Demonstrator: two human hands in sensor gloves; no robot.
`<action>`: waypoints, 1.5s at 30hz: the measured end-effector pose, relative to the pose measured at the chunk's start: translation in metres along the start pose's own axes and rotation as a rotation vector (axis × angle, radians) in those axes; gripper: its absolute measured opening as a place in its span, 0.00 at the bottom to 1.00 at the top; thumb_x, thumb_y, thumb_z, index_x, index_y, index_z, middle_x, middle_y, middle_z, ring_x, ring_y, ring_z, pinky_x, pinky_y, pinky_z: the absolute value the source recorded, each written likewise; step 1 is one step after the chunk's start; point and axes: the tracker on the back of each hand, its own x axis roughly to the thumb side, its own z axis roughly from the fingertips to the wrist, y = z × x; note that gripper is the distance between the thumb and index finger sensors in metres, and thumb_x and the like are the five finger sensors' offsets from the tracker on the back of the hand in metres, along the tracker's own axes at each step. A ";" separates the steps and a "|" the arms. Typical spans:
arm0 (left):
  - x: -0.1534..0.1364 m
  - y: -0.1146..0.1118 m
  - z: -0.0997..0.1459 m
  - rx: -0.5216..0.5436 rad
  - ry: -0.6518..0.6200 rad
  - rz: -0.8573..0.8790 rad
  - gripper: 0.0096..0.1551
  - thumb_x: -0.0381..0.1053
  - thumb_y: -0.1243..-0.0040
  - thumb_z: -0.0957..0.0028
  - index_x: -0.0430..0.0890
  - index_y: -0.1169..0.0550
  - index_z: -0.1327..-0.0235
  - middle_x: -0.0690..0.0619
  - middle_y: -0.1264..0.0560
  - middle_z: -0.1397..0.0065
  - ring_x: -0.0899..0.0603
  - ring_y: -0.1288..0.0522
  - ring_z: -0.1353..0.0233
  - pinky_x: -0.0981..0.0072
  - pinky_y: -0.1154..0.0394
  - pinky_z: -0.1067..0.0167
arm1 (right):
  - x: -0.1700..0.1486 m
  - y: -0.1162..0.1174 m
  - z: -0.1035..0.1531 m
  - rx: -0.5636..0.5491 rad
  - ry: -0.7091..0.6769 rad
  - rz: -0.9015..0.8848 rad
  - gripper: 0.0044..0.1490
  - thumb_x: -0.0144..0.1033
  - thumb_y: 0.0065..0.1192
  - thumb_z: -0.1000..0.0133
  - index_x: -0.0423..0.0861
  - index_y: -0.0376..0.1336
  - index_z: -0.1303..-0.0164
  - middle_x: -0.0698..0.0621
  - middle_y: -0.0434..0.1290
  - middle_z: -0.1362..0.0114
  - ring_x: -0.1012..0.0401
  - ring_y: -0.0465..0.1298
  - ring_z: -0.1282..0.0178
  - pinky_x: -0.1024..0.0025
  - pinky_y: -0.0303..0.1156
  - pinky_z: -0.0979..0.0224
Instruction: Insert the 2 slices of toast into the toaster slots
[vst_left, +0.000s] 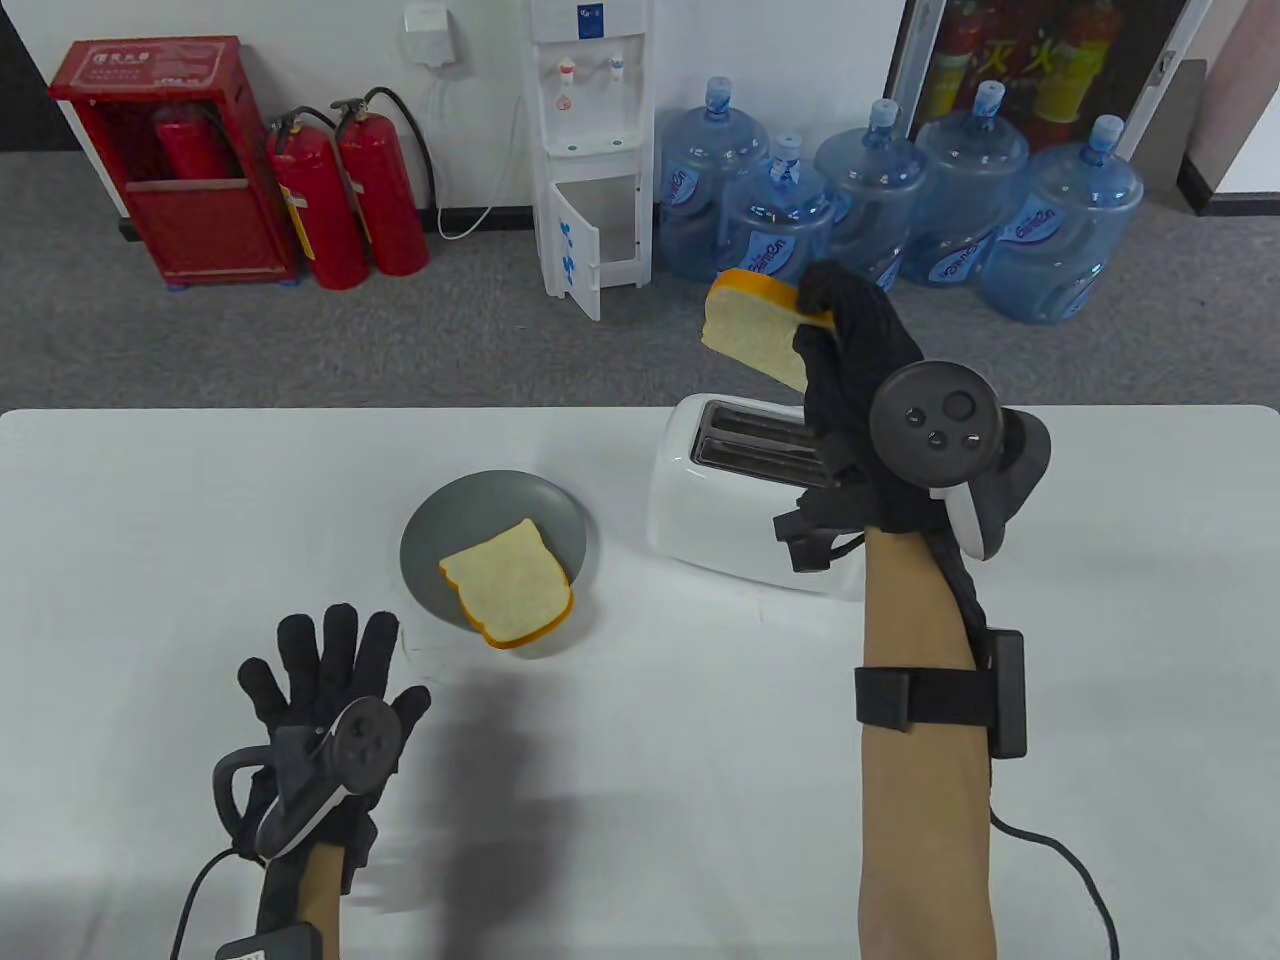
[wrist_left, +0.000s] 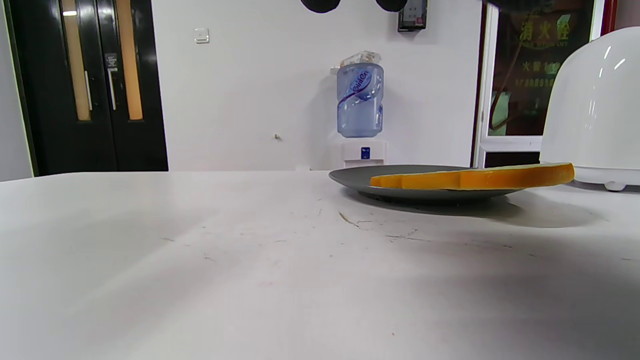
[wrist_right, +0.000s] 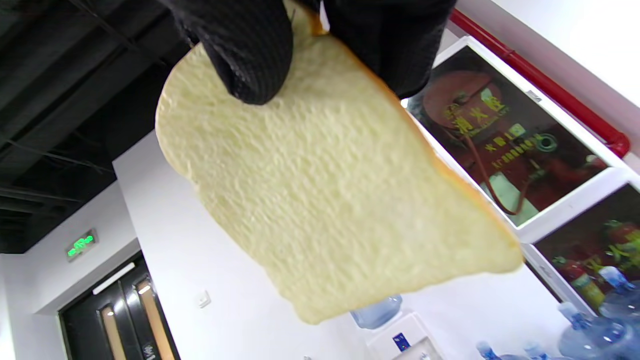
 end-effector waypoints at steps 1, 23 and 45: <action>0.000 0.000 0.000 -0.001 0.000 0.000 0.43 0.73 0.58 0.42 0.64 0.50 0.13 0.54 0.55 0.08 0.35 0.64 0.12 0.34 0.64 0.25 | -0.004 0.002 -0.001 0.000 0.009 -0.005 0.36 0.35 0.62 0.27 0.72 0.48 0.18 0.61 0.63 0.12 0.57 0.75 0.14 0.49 0.67 0.08; 0.004 -0.003 -0.003 -0.018 -0.016 -0.012 0.43 0.73 0.58 0.42 0.64 0.50 0.13 0.54 0.55 0.08 0.35 0.64 0.12 0.34 0.64 0.25 | -0.062 0.057 -0.017 0.110 0.101 -0.085 0.34 0.31 0.61 0.29 0.69 0.52 0.19 0.59 0.64 0.12 0.51 0.72 0.12 0.43 0.64 0.09; 0.006 -0.004 -0.005 -0.046 -0.014 -0.050 0.43 0.73 0.58 0.42 0.64 0.49 0.13 0.54 0.55 0.08 0.35 0.64 0.12 0.34 0.64 0.25 | -0.095 0.088 -0.014 0.155 0.118 -0.080 0.33 0.29 0.62 0.31 0.66 0.54 0.21 0.57 0.66 0.14 0.48 0.73 0.13 0.39 0.64 0.12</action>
